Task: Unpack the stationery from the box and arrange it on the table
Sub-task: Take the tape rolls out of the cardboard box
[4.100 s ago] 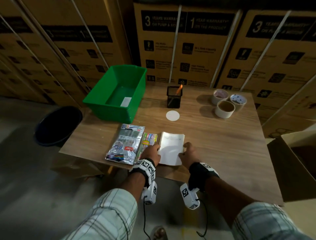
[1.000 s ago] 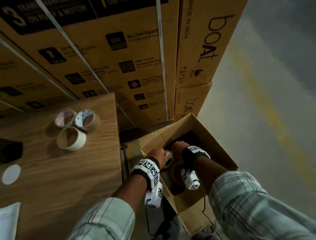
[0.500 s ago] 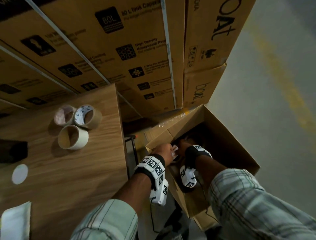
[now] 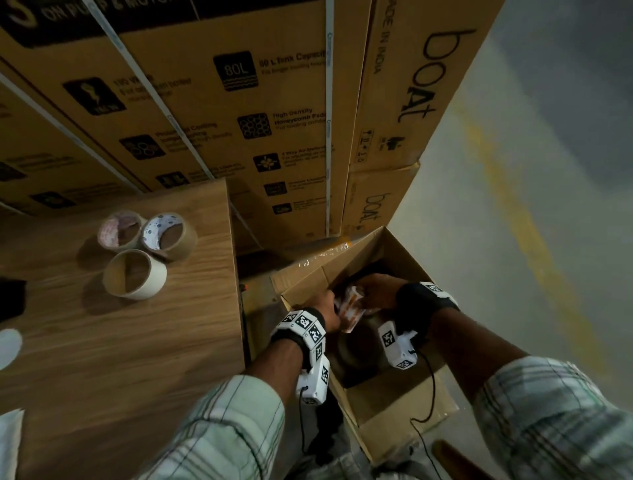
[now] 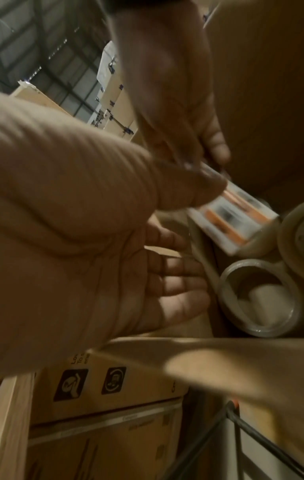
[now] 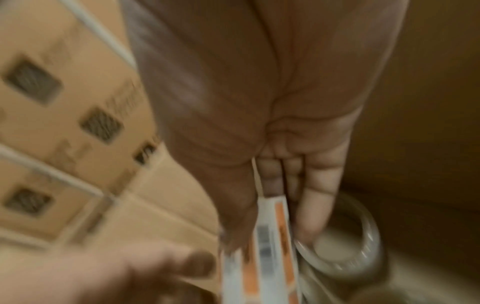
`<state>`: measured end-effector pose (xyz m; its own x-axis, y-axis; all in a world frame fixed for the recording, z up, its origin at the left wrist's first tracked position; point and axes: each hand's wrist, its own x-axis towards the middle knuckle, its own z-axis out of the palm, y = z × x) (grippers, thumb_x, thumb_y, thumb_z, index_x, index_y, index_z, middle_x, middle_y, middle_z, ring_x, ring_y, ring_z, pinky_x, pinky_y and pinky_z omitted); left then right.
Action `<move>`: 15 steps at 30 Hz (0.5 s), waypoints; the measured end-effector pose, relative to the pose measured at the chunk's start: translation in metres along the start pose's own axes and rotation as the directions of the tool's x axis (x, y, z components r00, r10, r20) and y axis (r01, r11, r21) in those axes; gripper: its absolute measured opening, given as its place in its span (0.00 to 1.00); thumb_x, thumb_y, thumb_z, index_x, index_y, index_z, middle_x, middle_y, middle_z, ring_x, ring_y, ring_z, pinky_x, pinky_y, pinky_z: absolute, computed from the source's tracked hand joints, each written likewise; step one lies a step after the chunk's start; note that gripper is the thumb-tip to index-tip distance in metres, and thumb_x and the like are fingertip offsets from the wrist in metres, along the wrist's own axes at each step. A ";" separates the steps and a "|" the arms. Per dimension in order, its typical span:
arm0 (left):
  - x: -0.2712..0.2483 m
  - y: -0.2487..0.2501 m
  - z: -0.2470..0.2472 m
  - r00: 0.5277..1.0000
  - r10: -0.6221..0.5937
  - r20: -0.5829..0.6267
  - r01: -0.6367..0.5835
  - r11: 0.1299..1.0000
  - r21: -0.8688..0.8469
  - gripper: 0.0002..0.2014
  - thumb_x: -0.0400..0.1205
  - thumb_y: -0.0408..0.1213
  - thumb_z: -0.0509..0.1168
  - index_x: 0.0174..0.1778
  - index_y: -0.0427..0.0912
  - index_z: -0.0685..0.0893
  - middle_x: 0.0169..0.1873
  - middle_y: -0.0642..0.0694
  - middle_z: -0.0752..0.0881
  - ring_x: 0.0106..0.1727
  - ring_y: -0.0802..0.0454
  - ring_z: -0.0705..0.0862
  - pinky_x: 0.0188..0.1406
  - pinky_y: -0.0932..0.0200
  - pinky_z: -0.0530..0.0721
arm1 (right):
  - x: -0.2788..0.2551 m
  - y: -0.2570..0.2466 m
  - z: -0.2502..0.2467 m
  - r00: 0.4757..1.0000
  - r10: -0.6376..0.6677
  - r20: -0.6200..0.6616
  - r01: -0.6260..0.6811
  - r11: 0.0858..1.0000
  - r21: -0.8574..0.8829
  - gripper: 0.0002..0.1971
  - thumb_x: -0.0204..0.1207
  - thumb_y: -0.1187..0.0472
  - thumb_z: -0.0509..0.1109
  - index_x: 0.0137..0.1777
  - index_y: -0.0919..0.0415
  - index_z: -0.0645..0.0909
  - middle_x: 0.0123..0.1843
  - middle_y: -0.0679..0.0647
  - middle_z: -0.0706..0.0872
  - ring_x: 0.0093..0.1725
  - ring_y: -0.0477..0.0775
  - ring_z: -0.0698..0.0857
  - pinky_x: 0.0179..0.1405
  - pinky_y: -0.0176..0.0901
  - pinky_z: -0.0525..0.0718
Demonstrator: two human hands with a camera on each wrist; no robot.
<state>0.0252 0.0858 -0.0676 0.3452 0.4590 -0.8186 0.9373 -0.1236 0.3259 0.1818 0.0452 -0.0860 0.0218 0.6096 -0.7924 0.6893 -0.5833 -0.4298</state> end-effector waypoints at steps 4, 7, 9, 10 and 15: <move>-0.010 0.008 0.002 0.997 0.073 -0.029 -0.074 0.996 -0.057 0.31 0.71 0.48 0.77 0.67 0.42 0.74 0.64 0.41 0.81 0.65 0.40 0.80 0.68 0.46 0.78 | -0.022 -0.004 -0.013 0.997 -0.065 0.031 0.063 0.996 0.056 0.12 0.78 0.60 0.68 0.60 0.61 0.80 0.60 0.61 0.85 0.60 0.60 0.84 0.66 0.58 0.81; -0.014 0.009 0.004 0.995 0.075 -0.064 -0.077 0.996 -0.037 0.29 0.75 0.48 0.74 0.68 0.43 0.74 0.67 0.40 0.80 0.66 0.39 0.80 0.69 0.46 0.76 | -0.031 -0.005 -0.011 0.994 -0.101 0.031 0.097 0.989 0.115 0.12 0.78 0.60 0.69 0.60 0.60 0.79 0.60 0.61 0.85 0.59 0.60 0.85 0.65 0.58 0.82; -0.017 0.008 0.004 0.993 0.045 -0.108 -0.049 0.998 -0.031 0.26 0.77 0.48 0.71 0.68 0.43 0.74 0.67 0.39 0.80 0.67 0.38 0.80 0.69 0.47 0.77 | -0.030 0.000 -0.007 0.992 -0.093 -0.079 0.107 0.976 0.189 0.10 0.77 0.61 0.70 0.58 0.58 0.78 0.59 0.61 0.85 0.57 0.61 0.85 0.60 0.55 0.84; -0.017 0.007 0.003 0.990 0.030 -0.137 -0.034 0.999 -0.022 0.26 0.78 0.49 0.70 0.68 0.44 0.74 0.67 0.39 0.80 0.67 0.38 0.79 0.69 0.48 0.77 | -0.027 0.004 -0.007 0.985 -0.061 -0.163 0.094 0.974 0.205 0.11 0.76 0.60 0.71 0.57 0.55 0.78 0.58 0.60 0.85 0.55 0.60 0.85 0.57 0.53 0.85; -0.015 0.003 0.004 0.981 -0.023 -0.193 0.032 0.998 0.045 0.29 0.74 0.51 0.74 0.68 0.44 0.75 0.65 0.40 0.82 0.66 0.40 0.81 0.66 0.50 0.78 | -0.012 0.010 -0.003 0.958 0.117 -0.261 -0.120 0.993 0.002 0.10 0.77 0.58 0.68 0.58 0.54 0.81 0.60 0.57 0.85 0.55 0.57 0.84 0.53 0.48 0.82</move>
<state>0.0228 0.0748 -0.0563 0.3076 0.6231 -0.7191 0.9492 -0.1485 0.2774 0.1909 0.0334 -0.0794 0.2904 0.6563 -0.6964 0.6804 -0.6533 -0.3320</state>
